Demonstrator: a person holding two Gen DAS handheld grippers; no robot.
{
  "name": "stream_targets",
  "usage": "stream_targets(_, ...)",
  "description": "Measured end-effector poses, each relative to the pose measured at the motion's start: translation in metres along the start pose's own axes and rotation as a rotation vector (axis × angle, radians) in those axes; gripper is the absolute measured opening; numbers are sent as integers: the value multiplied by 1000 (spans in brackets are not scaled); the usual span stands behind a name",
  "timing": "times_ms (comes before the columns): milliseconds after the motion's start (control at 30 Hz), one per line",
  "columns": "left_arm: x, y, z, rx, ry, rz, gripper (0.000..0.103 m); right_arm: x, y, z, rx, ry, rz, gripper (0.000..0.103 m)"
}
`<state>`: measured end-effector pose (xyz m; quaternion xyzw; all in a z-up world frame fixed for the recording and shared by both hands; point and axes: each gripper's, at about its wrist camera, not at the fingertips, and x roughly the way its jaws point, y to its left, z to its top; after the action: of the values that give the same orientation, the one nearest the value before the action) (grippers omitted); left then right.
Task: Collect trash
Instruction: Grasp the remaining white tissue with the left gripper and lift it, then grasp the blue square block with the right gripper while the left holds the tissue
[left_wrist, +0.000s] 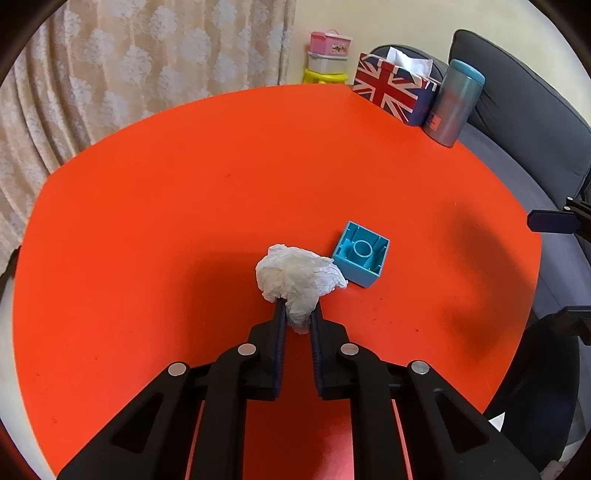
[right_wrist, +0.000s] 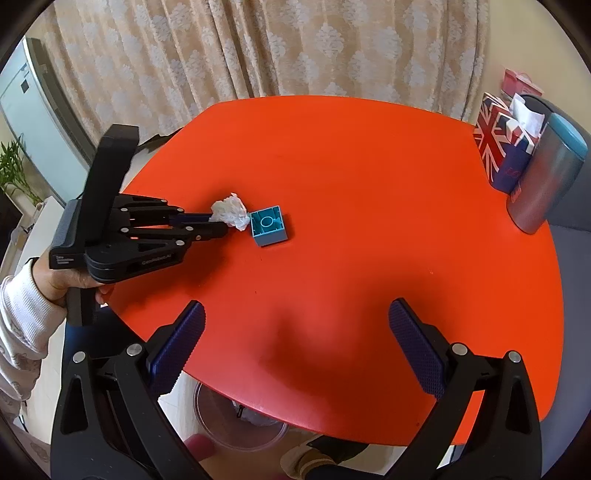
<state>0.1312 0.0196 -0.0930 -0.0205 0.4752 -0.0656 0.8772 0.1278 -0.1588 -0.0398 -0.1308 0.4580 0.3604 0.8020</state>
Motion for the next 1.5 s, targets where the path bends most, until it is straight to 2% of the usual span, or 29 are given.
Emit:
stream_targets(500, -38, 13, -4, -41, -29, 27, 11, 29, 19, 33, -96, 17, -1, 98)
stream_targets(667, -46, 16, -7, -55, -35, 27, 11, 41, 24, 42, -128, 24, 25, 98)
stream_targets(967, -56, 25, -15, -86, -46, 35, 11, 75, 36, 56, -236, 80, 35, 97)
stream_targets(1033, -56, 27, -17, -92, -45, 35, 11, 83, 36, 58, -247, 96, 46, 92)
stream_targets(1100, -56, 29, -20, -97, -44, 35, 11, 94, 36, 60, -250, 125, 51, 81)
stream_targets(1233, -56, 31, -23, -106, -43, 34, 11, 104, 35, 59, -234, 140, 63, 71)
stream_targets(1400, -56, 32, -28, -114, -41, 31, 11, 112, 34, 59, -230, 147, 56, 44)
stream_targets(1500, -57, 32, -31, -116, -39, 30, 11, 111, 33, 58, -222, 134, 48, 32)
